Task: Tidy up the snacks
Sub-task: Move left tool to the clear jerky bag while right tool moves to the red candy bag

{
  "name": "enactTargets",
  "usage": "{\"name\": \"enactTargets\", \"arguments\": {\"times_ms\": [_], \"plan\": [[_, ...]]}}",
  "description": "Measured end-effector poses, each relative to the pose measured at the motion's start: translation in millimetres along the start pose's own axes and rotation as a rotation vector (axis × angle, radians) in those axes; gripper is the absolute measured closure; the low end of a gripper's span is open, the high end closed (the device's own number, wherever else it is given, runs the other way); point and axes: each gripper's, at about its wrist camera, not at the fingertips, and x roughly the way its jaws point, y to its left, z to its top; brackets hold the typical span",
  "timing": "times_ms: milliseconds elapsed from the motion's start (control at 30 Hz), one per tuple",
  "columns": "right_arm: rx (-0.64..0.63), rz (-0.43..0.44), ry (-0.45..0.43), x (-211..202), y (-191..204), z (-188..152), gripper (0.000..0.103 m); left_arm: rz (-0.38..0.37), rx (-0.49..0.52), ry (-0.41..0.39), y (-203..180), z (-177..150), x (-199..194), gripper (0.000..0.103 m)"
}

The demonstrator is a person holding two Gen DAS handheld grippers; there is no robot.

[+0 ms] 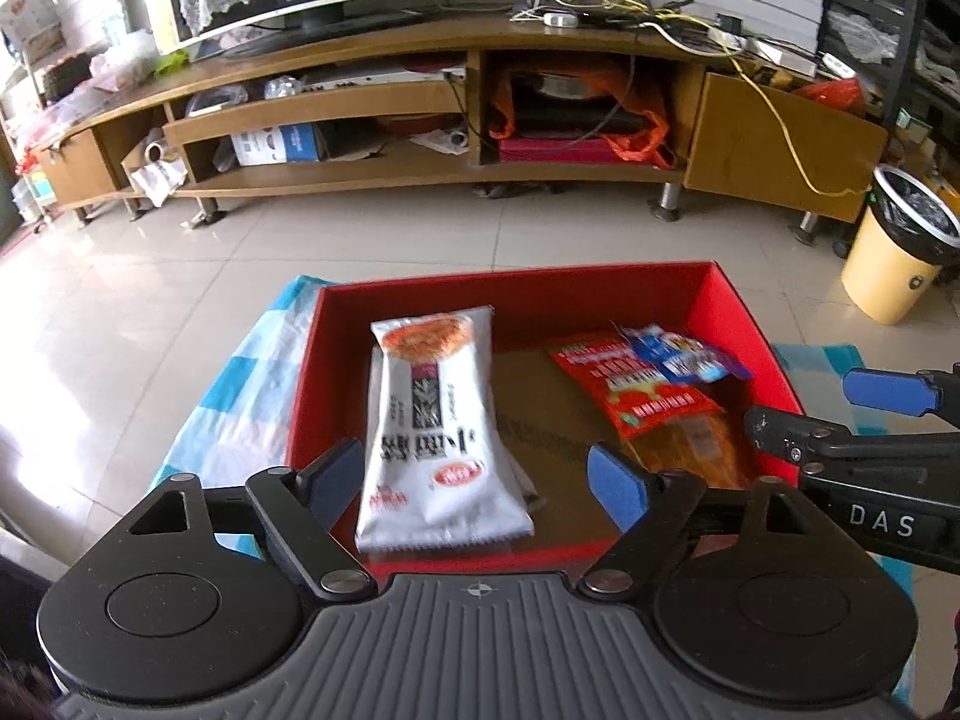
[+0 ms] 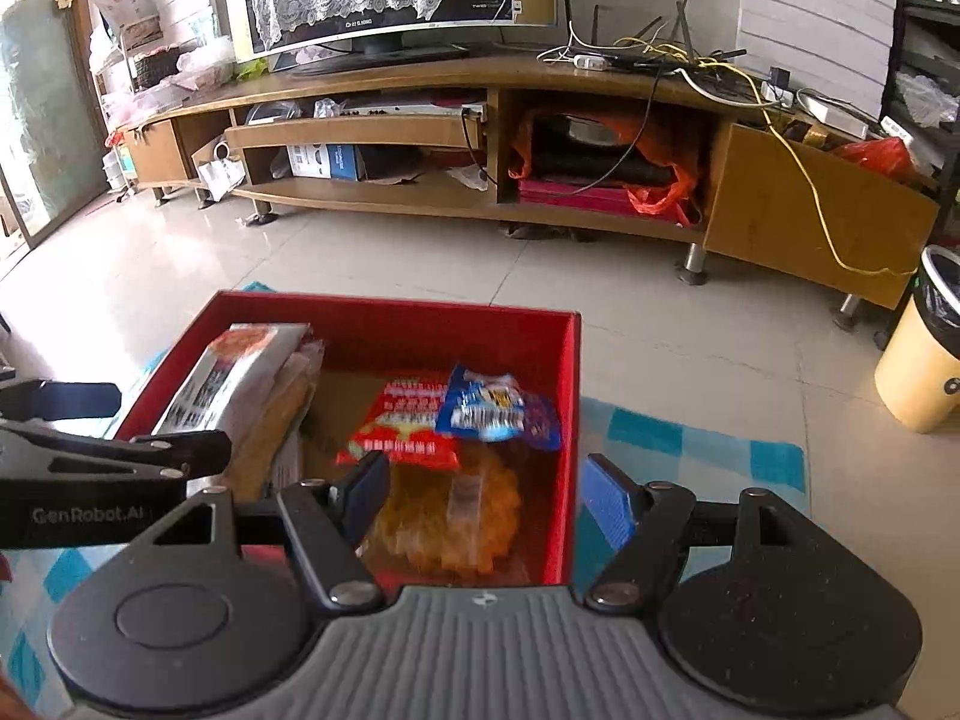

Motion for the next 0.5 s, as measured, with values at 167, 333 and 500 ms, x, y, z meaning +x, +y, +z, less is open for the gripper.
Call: {"name": "enactTargets", "arguments": {"times_ms": [167,333,500], "plan": [[0.011,-0.005,0.029,-12,-8,-17,0.033,-0.039,0.015,0.021,-10,-14,-7,0.017],[0.003,-0.011,0.061,-22,-13,-33,0.033,-0.066,0.047,0.045,-23,-32,-11,0.017],[0.037,-0.009,0.082,-33,-30,-47,0.033,-0.158,0.059,0.135,-36,-53,-5,0.017]]}}
